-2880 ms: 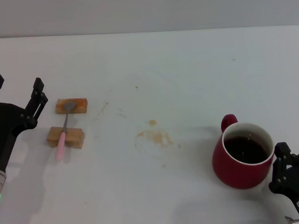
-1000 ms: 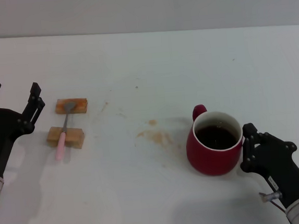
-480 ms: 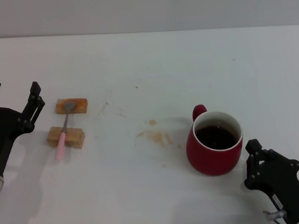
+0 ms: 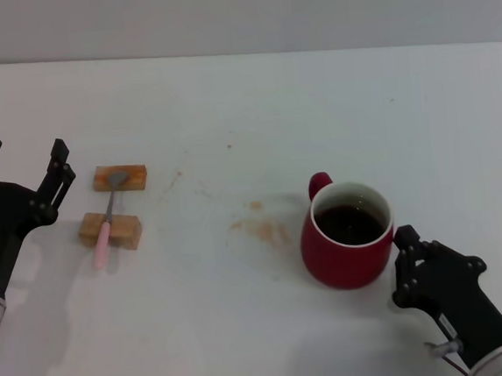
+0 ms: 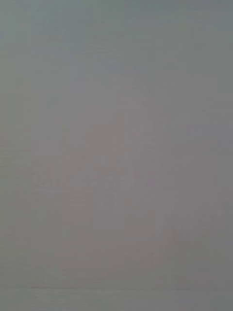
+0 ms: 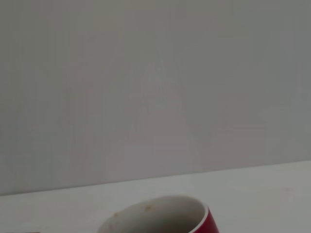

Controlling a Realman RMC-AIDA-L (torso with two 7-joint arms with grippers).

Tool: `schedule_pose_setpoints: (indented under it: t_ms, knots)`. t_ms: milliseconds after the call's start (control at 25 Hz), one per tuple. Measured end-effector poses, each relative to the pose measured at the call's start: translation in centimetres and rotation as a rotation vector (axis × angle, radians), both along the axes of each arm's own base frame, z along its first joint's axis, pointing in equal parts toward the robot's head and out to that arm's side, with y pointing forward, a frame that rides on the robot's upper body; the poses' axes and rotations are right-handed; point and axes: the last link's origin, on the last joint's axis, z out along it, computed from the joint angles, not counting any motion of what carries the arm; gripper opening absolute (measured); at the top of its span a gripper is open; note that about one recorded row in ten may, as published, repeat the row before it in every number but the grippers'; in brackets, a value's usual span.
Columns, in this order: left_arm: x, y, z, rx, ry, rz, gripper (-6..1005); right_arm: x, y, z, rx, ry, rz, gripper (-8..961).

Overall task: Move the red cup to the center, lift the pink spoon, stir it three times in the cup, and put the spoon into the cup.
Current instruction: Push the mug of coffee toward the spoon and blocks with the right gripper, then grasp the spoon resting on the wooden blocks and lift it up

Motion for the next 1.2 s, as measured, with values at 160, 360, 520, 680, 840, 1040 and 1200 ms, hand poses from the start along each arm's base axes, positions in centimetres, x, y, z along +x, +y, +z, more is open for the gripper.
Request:
schedule_pose_setpoints:
  t_ms: [160, 360, 520, 680, 840, 1040, 1200]
  knots:
    - [-0.1, -0.1, 0.0, 0.0, 0.001, 0.005, 832, -0.4, 0.7, -0.3, -0.017, -0.002, 0.019, -1]
    - [-0.1, -0.1, 0.0, 0.001, 0.001, 0.005, 832, -0.8, 1.3, -0.6, -0.038, -0.009, 0.037, -1]
    - [0.0, 0.0, 0.0, 0.002, 0.0, 0.002, 832, -1.2, 2.0, -0.5, -0.037, -0.001, 0.049, -1]
    - [0.0, 0.0, 0.0, 0.002, 0.0, 0.001, 832, -1.4, 2.8, -0.6, -0.049, 0.001, 0.057, -1]
    - [-0.1, -0.1, 0.0, 0.0, 0.003, 0.004, 832, -1.4, 3.2, -0.5, -0.04, -0.001, 0.059, -1]
    - [-0.2, -0.1, 0.0, -0.001, 0.004, 0.006, 832, -1.2, 2.8, 0.0, -0.013, 0.01, 0.05, 0]
    - [-0.2, 0.0, 0.0, -0.004, 0.005, 0.005, 831, -0.5, 1.5, -0.1, -0.015, 0.014, 0.015, 0]
